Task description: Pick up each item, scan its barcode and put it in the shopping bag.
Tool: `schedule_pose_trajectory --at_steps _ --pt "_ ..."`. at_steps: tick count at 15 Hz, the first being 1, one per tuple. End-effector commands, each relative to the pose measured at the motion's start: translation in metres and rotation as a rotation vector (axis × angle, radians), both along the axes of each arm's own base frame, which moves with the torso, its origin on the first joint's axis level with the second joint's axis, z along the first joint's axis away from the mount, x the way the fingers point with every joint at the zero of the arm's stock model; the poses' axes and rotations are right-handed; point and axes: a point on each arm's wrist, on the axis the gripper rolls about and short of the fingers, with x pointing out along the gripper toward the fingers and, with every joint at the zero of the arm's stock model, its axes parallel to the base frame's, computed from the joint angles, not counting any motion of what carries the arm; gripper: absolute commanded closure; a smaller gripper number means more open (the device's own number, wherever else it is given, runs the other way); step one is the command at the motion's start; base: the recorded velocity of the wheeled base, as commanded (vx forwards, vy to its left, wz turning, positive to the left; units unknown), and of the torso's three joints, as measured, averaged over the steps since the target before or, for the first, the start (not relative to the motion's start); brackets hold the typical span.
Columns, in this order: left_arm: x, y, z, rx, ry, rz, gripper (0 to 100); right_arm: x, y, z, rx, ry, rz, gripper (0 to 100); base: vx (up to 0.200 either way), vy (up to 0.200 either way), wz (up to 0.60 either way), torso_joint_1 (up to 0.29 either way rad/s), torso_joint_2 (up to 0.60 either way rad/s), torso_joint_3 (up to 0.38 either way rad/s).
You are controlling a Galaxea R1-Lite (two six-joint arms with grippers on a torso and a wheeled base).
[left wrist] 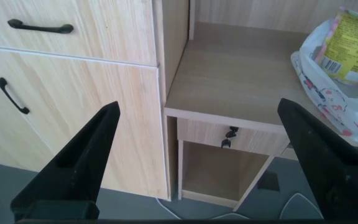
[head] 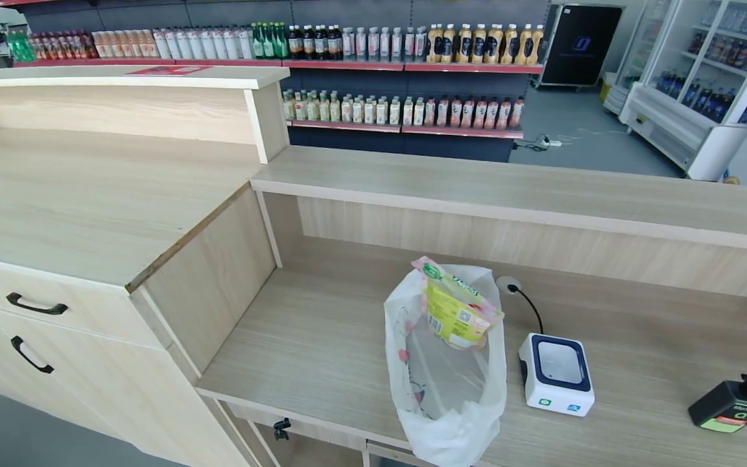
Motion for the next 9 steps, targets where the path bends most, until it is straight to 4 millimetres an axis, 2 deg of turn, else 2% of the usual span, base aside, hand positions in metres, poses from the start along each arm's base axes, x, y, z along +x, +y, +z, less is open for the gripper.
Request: schedule_pose_trajectory --at_steps 1,3,5,7,9 --pt "0.000 0.000 0.000 0.000 0.001 0.001 0 0.033 -0.023 -0.029 0.028 0.136 0.043 0 0.000 0.000 0.00 0.000 0.00 0.000" --pt "0.000 0.000 0.000 0.000 0.001 0.000 0 0.036 -0.028 -0.036 0.032 0.173 0.050 0 0.000 0.000 0.00 0.000 0.00 0.000" --pt "0.000 0.000 0.000 0.000 0.001 0.000 0 0.028 -0.036 -0.051 0.024 0.259 0.059 0 0.000 0.000 0.00 0.000 0.00 0.000" --pt "0.000 0.000 0.000 0.000 0.001 0.000 0 0.017 -0.038 -0.046 0.013 0.239 0.016 0 0.000 0.000 0.00 0.000 0.00 0.000" --pt "0.000 0.000 0.000 0.000 0.001 0.000 0 0.004 -0.027 -0.027 -0.006 0.130 0.015 0 0.000 0.000 0.00 0.000 0.00 0.000"
